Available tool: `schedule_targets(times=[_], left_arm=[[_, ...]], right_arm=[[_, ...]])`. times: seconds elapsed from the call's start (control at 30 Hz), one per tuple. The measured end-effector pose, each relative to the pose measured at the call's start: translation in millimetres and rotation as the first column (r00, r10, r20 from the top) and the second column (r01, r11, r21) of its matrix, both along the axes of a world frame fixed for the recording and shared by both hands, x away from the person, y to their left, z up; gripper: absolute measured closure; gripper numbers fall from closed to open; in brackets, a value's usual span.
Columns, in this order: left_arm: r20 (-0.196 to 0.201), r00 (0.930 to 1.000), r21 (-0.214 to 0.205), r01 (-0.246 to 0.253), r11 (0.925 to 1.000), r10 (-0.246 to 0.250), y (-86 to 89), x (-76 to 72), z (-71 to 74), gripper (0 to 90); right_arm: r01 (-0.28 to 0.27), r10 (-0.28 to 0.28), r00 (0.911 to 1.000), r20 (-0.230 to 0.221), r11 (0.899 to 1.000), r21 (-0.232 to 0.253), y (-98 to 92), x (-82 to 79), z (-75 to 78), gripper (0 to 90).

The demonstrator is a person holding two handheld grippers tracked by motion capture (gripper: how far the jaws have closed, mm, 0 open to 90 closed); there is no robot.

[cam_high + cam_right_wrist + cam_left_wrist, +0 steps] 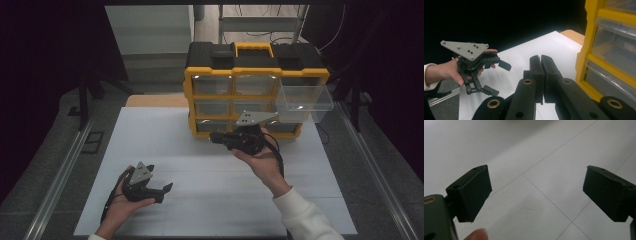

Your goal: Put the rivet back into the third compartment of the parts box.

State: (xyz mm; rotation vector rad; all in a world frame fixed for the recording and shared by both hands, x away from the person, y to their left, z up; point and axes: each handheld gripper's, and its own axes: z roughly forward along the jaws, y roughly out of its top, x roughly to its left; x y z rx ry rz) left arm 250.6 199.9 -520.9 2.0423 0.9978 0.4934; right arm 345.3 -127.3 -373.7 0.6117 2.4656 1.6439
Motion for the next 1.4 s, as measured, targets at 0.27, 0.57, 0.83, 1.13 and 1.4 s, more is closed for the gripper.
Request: schedule_targets(times=[0.27,0.57,0.83,1.13,1.4], left_arm=[[-0.001,1.0,-0.003,0.0,1.0,0.0,-0.3,0.0,-0.1,8.7],[-0.001,1.0,-0.002,-0.002,1.0,0.002,-0.3,0.1,-0.1,8.7],[0.0,1.0,-0.004,-0.004,1.0,0.004,0.0,-0.2,0.3,8.6],[0.002,1.0,-0.003,-0.008,1.0,0.008,0.7,-0.6,0.8,8.6],[0.001,1.0,-0.005,-0.007,1.0,0.007,0.3,-0.5,0.6,8.6]], right_arm=[[0.005,-0.005,0.9999,0.015,1.0,0.03,-6.5,-1.6,10.6,88.7],[0.025,-0.028,0.9989,0.038,0.998,0.062,-17.9,-1.0,24.1,88.8],[0.039,-0.044,0.9977,0.052,0.995,0.087,-26.0,-1.1,33.2,88.8],[0.063,-0.071,0.9951,0.069,0.993,0.103,-35.1,1.1,43.9,88.8],[0.081,-0.091,0.992,0.087,0.99,0.118,-44.6,3.0,57.2,88.8]])
